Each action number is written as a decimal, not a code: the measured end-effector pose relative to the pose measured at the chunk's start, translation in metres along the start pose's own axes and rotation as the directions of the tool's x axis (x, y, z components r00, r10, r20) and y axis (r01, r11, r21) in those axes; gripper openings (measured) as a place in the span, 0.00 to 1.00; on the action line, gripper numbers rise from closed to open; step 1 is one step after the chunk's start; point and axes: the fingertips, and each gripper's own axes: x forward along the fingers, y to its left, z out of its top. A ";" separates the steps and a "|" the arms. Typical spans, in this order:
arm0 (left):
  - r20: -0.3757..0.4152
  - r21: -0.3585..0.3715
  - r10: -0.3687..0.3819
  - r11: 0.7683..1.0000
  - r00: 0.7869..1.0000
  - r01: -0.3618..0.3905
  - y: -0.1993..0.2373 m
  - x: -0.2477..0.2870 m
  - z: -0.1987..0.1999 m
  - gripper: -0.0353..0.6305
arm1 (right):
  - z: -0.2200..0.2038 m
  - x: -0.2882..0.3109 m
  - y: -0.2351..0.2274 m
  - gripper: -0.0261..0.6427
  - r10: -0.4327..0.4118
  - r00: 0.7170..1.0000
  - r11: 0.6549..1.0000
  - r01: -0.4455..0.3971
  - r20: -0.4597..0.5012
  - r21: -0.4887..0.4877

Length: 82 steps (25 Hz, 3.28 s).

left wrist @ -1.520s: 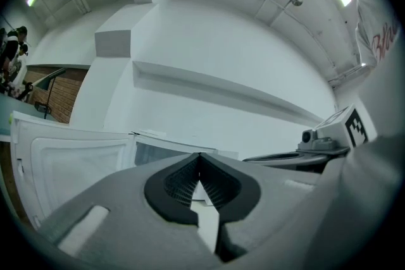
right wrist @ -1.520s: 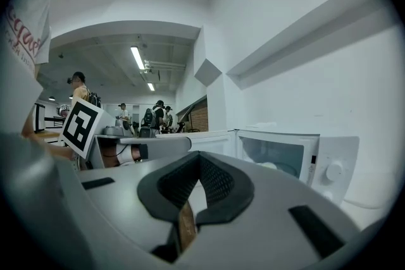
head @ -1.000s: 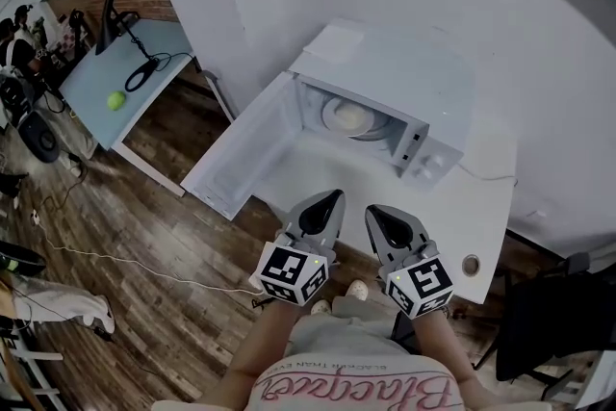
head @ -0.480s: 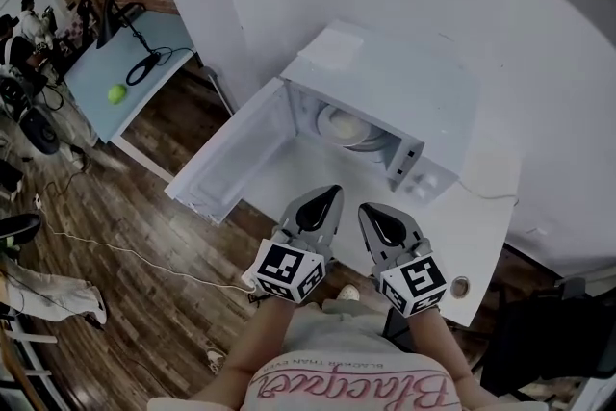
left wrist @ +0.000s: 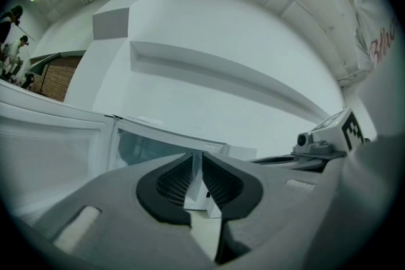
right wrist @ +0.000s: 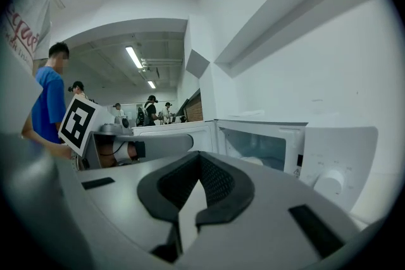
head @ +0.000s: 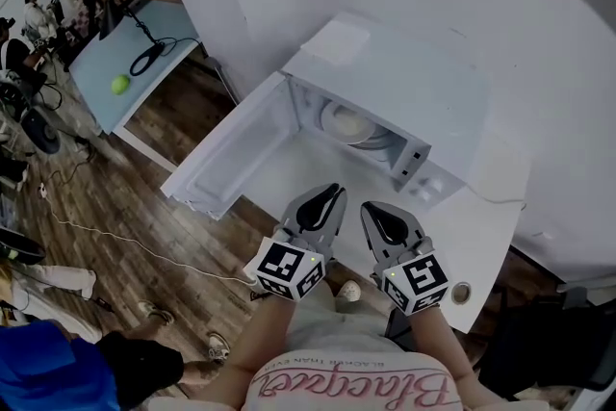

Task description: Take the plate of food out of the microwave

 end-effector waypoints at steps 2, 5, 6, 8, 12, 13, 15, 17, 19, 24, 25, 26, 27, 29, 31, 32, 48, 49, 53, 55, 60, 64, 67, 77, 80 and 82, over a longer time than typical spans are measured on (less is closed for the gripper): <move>-0.013 -0.020 -0.029 0.999 1.000 0.028 0.000 0.002 -0.004 0.18 | -0.006 0.004 0.000 0.05 0.001 1.000 1.000 -0.001 -0.012 0.004; -0.019 -0.029 -0.049 0.998 0.999 0.048 0.004 0.007 -0.008 0.29 | -0.013 0.011 -0.003 0.05 -0.010 1.000 1.000 0.010 -0.028 0.019; -0.016 -0.031 -0.046 0.998 0.999 0.046 0.008 0.009 -0.009 0.32 | -0.015 0.013 -0.004 0.05 -0.013 0.999 1.000 0.014 -0.033 0.024; -0.001 -0.034 -0.043 0.998 0.999 0.043 0.016 0.012 -0.009 0.34 | -0.017 0.019 -0.006 0.05 -0.021 0.999 0.999 0.022 -0.042 0.029; 0.010 -0.031 -0.072 0.997 0.997 0.072 0.030 0.023 -0.008 0.35 | -0.014 0.034 -0.016 0.05 -0.051 0.998 0.998 0.052 -0.042 0.025; 0.003 -0.031 -0.079 0.996 0.997 0.079 0.033 0.025 -0.008 0.35 | -0.013 0.037 -0.019 0.05 -0.062 0.997 0.998 0.064 -0.043 0.025; -0.008 -0.037 -0.086 0.996 0.996 0.086 0.043 0.031 -0.010 0.35 | -0.013 0.044 -0.026 0.05 -0.086 0.995 0.996 0.087 -0.045 0.027; -0.019 -0.063 -0.104 0.993 0.994 0.102 0.051 0.038 -0.013 0.35 | -0.013 0.051 -0.034 0.05 -0.116 0.992 0.992 0.118 -0.048 0.039; -0.065 -0.122 -0.154 0.982 0.986 0.146 0.055 0.045 -0.022 0.37 | -0.012 0.055 -0.043 0.05 -0.150 0.987 0.987 0.153 -0.052 0.050; -0.155 -0.256 -0.220 0.951 0.963 0.176 0.073 0.065 -0.046 0.37 | -0.013 0.066 -0.052 0.05 -0.183 0.981 0.981 0.187 -0.061 0.054; -0.149 -0.267 -0.214 0.949 0.966 0.169 0.078 0.069 -0.049 0.37 | -0.014 0.069 -0.053 0.05 -0.187 0.980 0.980 0.191 -0.065 0.055; -0.141 -0.279 -0.209 0.946 0.968 0.163 0.083 0.073 -0.051 0.37 | -0.016 0.072 -0.055 0.05 -0.190 0.979 0.979 0.194 -0.068 0.056; -0.137 -0.290 -0.206 0.943 0.969 0.160 0.088 0.077 -0.053 0.37 | -0.017 0.075 -0.056 0.05 -0.193 0.979 0.979 0.197 -0.071 0.058; -0.146 -0.321 -0.209 0.935 0.967 0.154 0.095 0.086 -0.060 0.37 | -0.019 0.081 -0.059 0.05 -0.198 0.977 0.977 0.203 -0.075 0.062; -0.172 -0.356 -0.209 0.924 0.963 0.137 0.103 0.093 -0.069 0.37 | -0.022 0.087 -0.061 0.05 -0.203 0.976 0.976 0.209 -0.082 0.067; -0.186 -0.372 -0.206 0.920 0.961 0.125 0.107 0.096 -0.073 0.37 | -0.023 0.090 -0.063 0.05 -0.206 0.975 0.975 0.212 -0.085 0.071; -0.235 -0.693 -0.187 0.720 0.954 -0.029 0.159 0.131 -0.138 0.37 | -0.038 0.113 -0.065 0.05 -0.229 0.963 0.967 0.241 -0.138 0.076; -0.233 -0.703 -0.187 0.711 0.954 -0.033 0.160 0.133 -0.139 0.37 | -0.039 0.114 -0.064 0.05 -0.229 0.963 0.967 0.242 -0.142 0.076; -0.213 -0.748 -0.176 0.662 0.961 -0.044 0.168 0.140 -0.141 0.36 | -0.039 0.119 -0.062 0.05 -0.226 0.963 0.968 0.239 -0.146 0.073; -0.200 -0.774 -0.165 0.631 0.966 -0.052 0.173 0.144 -0.140 0.36 | -0.038 0.120 -0.062 0.05 -0.228 0.963 0.968 0.240 -0.144 0.072; -0.189 -0.832 -0.147 0.549 0.971 -0.079 0.182 0.153 -0.141 0.34 | -0.039 0.120 -0.068 0.05 -0.245 0.958 0.963 0.258 -0.149 0.073; -0.232 -0.852 -0.123 0.505 0.965 -0.140 0.187 0.156 -0.146 0.26 | -0.041 0.122 -0.072 0.05 -0.254 0.955 0.961 0.268 -0.152 0.075; -0.283 -0.838 -0.099 0.510 0.954 -0.196 0.193 0.156 -0.152 0.16 | -0.041 0.123 -0.073 0.05 -0.259 0.954 0.959 0.272 -0.155 0.074; -0.311 -0.874 -0.091 0.419 0.946 -0.247 0.196 0.154 -0.155 0.10 | -0.045 0.121 -0.076 0.05 -0.258 0.950 0.959 0.273 -0.174 0.071; -0.297 -0.889 -0.091 0.391 0.951 -0.240 0.194 0.151 -0.153 0.09 | -0.046 0.120 -0.074 0.05 -0.249 0.951 0.962 0.264 -0.183 0.065; -0.283 -0.897 -0.089 0.376 0.955 -0.231 0.192 0.149 -0.152 0.09 | -0.047 0.120 -0.072 0.05 -0.241 0.952 0.964 0.257 -0.187 0.063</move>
